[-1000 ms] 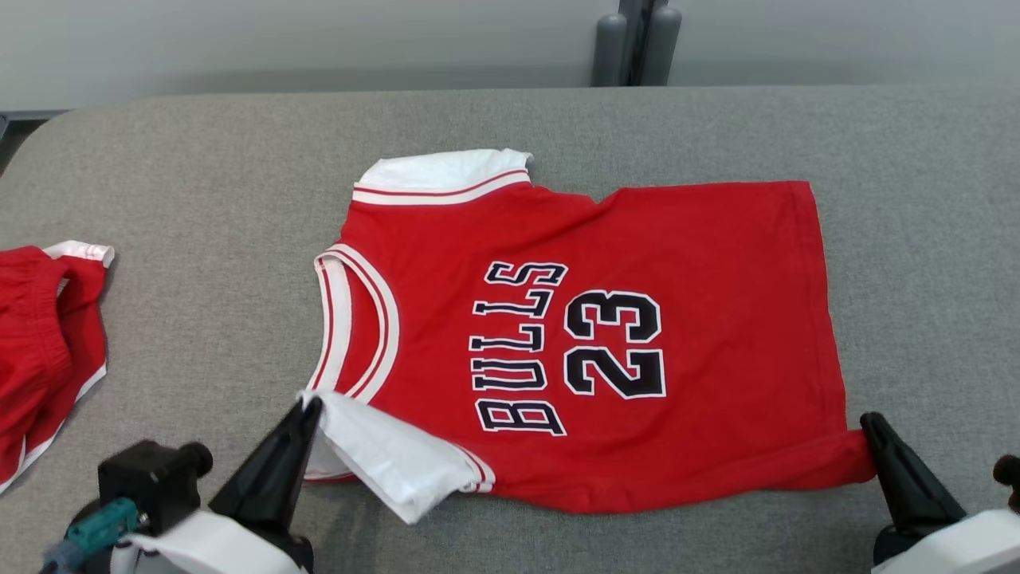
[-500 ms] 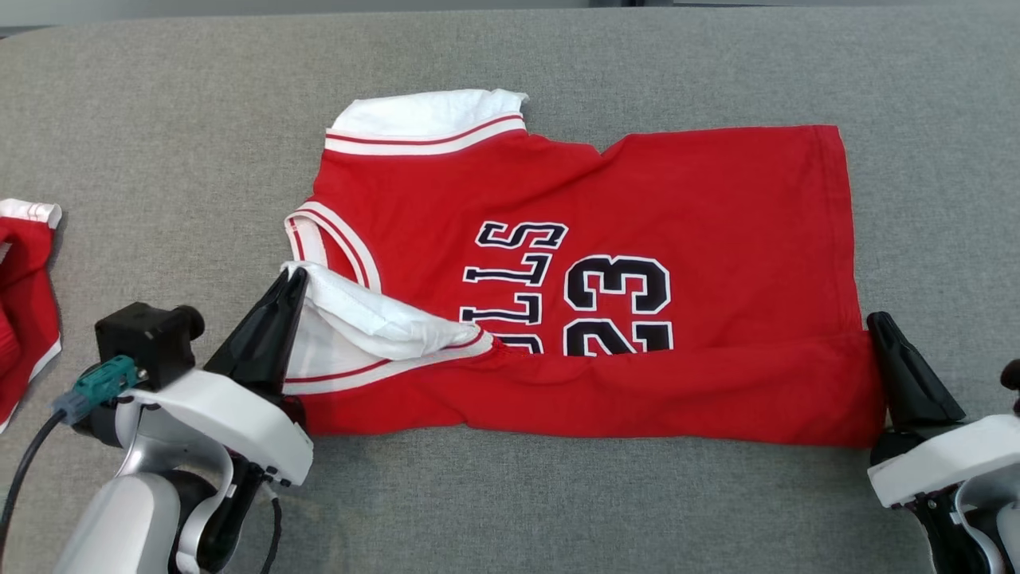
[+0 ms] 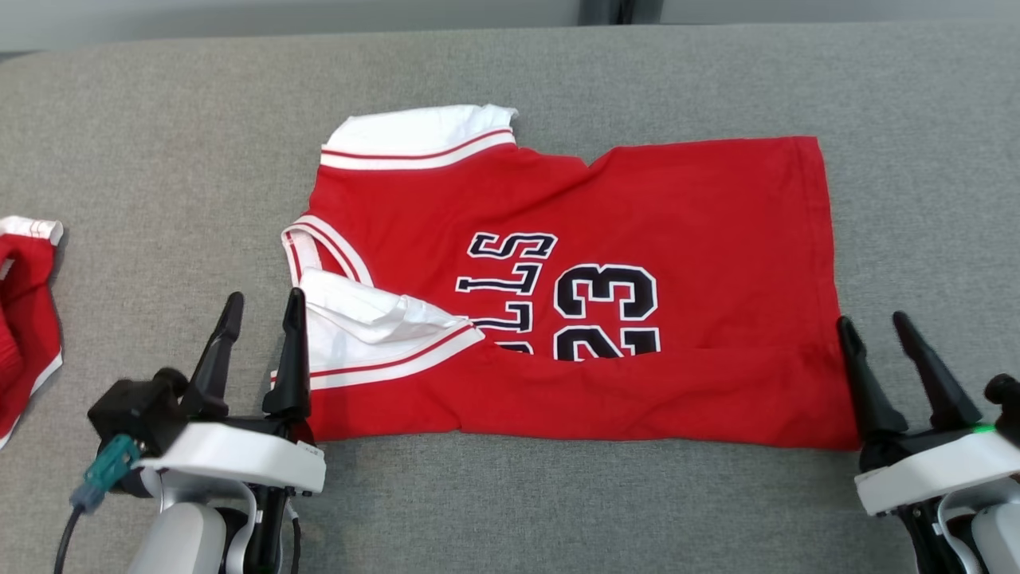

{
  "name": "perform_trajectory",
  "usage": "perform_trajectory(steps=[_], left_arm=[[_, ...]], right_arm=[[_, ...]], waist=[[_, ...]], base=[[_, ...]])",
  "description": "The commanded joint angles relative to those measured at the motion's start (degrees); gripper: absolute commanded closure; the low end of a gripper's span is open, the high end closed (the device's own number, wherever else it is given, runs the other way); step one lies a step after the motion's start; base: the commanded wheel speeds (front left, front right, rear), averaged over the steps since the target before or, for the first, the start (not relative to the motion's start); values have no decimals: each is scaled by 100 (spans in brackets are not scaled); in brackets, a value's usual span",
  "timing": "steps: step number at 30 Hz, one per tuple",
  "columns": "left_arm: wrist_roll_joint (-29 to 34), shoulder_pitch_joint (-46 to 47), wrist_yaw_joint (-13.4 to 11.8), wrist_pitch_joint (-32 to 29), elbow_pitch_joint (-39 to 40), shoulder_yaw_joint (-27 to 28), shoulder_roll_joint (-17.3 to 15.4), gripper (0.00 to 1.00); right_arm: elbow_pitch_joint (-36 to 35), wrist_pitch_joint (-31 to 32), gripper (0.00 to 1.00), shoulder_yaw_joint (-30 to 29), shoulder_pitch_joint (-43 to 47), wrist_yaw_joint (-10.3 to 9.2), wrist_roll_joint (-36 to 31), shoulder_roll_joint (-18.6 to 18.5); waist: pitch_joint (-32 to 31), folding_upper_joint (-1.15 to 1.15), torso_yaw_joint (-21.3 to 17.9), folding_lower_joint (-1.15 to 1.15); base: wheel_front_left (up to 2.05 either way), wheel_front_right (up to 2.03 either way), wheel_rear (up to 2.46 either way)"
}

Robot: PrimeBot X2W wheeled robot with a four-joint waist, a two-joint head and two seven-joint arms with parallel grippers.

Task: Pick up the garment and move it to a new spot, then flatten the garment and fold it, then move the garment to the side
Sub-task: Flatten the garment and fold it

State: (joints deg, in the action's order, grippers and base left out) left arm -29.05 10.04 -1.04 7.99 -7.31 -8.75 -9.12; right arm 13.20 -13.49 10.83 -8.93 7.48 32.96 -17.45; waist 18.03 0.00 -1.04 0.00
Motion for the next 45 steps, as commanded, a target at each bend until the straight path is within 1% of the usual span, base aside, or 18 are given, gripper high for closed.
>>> perform_trajectory(steps=[1,4,7,10,14,19,24,30,37,41,45], left_arm=[[149,-91,-82,333,30,56,24,0],[421,-183,-232,622,148,145,80,0],[743,-298,-366,701,327,208,99,0],[977,-373,-412,716,449,228,106,0],[1206,-582,-437,716,404,187,55,0],[1183,-791,-451,687,156,137,76,0],[1122,-862,-414,634,43,119,59,0],[1065,-847,-395,525,25,100,-4,0],[1021,-757,-416,385,8,78,-38,0],[949,-760,-366,227,-238,25,-24,0],[812,-784,-299,157,-652,0,34,0]], right_arm=[[-109,-110,0,-192,21,4,-219,64],[-298,-170,0,-563,85,4,-646,240],[-542,-177,0,-920,126,4,-1104,443],[-794,-174,0,-1020,262,4,-1461,588],[-877,-175,0,-1118,484,3,-1701,700],[-788,-176,0,-1156,803,3,-1743,827],[-763,-176,0,-1118,907,3,-1642,902],[-766,-177,0,-1111,877,3,-1585,964],[-707,-177,0,-1083,796,3,-1528,943],[-480,-156,0,-1037,761,3,-1495,926],[-13,-92,0,-897,787,3,-1421,956]], waist=[[-110,0,-44,0],[-229,0,-43,0],[-348,0,-45,0],[-443,0,-51,0],[-592,0,-51,0],[-708,0,-66,0],[-742,0,-103,0],[-744,0,-125,0],[-731,0,-105,0],[-687,0,-108,0],[-618,0,-106,0]], base=[[0,0,0],[0,0,0],[0,0,0],[0,0,0],[0,0,0],[0,0,0],[0,0,0],[0,0,0],[0,0,0],[0,0,0],[0,0,0]])
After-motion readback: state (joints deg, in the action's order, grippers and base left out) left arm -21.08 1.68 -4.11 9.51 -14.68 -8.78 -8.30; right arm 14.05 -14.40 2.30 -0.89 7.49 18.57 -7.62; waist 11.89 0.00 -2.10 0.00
